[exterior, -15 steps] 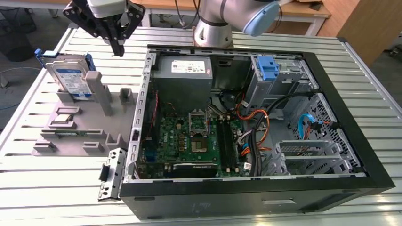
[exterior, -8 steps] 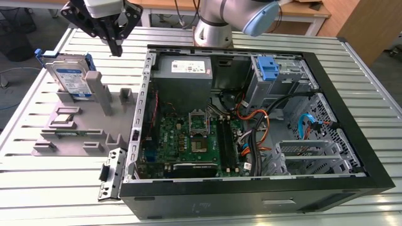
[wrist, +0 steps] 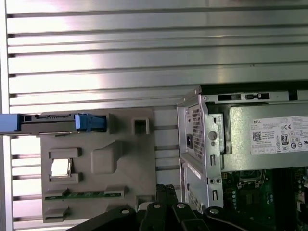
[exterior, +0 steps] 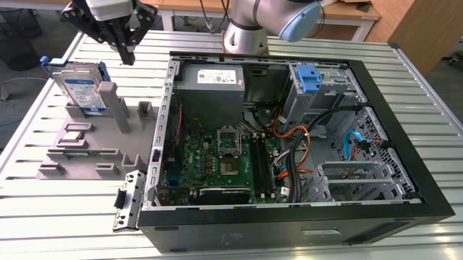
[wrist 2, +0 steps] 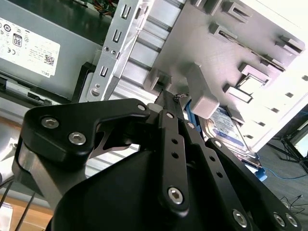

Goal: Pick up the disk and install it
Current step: 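Reach for the disk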

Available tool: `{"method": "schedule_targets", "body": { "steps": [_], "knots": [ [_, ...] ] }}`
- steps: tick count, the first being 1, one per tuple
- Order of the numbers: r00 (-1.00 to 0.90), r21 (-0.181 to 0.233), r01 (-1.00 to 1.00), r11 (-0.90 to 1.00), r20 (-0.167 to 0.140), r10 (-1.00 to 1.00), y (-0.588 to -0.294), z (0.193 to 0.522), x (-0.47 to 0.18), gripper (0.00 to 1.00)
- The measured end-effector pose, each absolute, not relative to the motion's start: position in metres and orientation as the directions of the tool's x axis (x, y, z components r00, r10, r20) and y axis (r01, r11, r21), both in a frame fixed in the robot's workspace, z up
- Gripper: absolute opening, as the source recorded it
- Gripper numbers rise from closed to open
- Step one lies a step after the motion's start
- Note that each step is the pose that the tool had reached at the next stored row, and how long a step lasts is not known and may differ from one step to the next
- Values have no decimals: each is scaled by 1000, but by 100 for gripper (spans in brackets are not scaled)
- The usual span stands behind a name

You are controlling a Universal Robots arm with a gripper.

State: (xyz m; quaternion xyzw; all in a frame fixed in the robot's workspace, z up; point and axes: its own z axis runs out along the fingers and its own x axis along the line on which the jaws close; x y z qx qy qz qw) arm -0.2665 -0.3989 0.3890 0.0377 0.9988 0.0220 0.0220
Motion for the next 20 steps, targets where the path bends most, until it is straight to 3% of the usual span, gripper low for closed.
{"method": "schedule_targets", "body": {
  "steps": [20],
  "knots": [
    [-996,46,74,996,-42,76,-399,385,-311,10]
  ]
}}
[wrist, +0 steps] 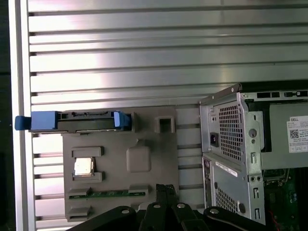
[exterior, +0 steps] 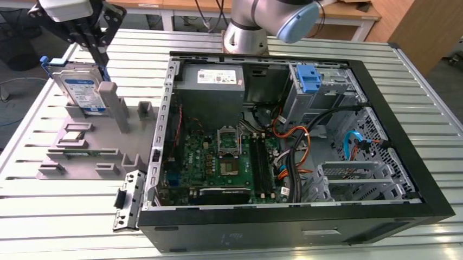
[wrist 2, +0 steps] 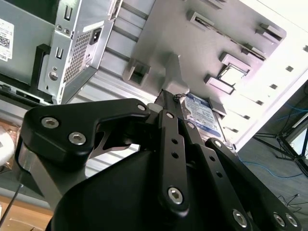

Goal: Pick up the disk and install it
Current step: 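Reach for the disk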

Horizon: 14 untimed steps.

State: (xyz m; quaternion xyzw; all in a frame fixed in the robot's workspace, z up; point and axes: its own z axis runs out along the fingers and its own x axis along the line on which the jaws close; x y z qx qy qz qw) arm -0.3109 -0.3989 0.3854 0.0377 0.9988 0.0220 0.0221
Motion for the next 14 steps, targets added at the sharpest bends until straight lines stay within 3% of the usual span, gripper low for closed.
{"method": "schedule_targets", "body": {
  "steps": [14],
  "knots": [
    [-996,46,74,996,-42,76,-399,382,-337,10]
  ]
}}
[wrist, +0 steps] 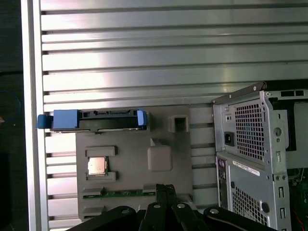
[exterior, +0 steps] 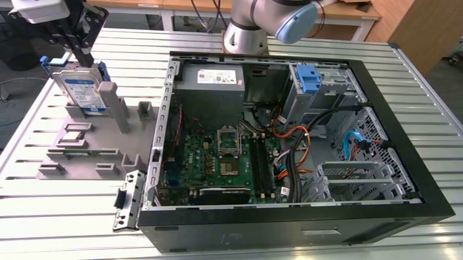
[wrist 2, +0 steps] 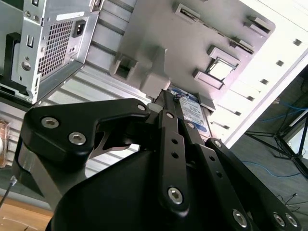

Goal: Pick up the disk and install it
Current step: 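Reach for the disk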

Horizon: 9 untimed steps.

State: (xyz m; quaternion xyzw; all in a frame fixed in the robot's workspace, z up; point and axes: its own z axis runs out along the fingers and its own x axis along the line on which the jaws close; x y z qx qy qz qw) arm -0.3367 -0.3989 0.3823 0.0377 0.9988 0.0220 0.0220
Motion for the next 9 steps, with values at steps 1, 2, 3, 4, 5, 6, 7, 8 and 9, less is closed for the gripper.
{"method": "schedule_targets", "body": {
  "steps": [1,2,3,4,5,6,7,8,9],
  "knots": [
    [-996,46,74,996,-42,76,-399,382,-339,10],
    [-996,46,74,996,-42,76,-399,382,-340,10],
    [-996,46,74,996,-42,76,-399,382,-342,10],
    [-996,46,74,996,-42,76,-399,381,-344,10],
    [-996,46,74,996,-42,76,-399,381,-346,10],
    [-996,46,74,996,-42,76,-399,381,-348,10],
    [-996,46,74,996,-42,76,-399,381,-350,10],
    [-996,46,74,996,-42,76,-399,381,-351,10],
    [-996,46,74,996,-42,76,-399,381,-353,10]
  ]
}}
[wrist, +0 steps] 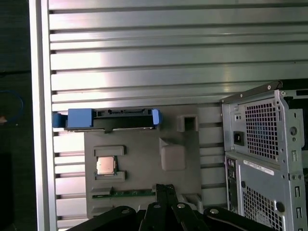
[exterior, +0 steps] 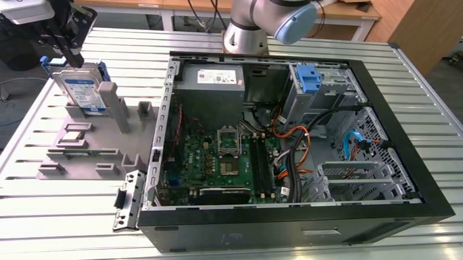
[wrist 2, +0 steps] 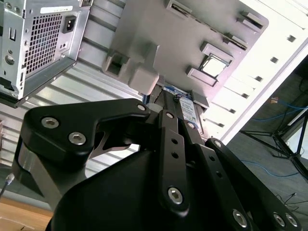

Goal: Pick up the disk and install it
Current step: 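Reach for the disk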

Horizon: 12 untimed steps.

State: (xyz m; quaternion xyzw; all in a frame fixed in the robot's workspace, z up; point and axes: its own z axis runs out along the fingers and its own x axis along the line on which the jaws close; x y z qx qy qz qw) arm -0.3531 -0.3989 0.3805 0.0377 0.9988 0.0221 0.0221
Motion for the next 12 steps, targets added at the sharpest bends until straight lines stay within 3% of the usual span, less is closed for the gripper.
{"method": "schedule_targets", "body": {
  "steps": [12],
  "knots": [
    [-996,46,74,996,-42,76,-399,379,-375,10]
  ]
}}
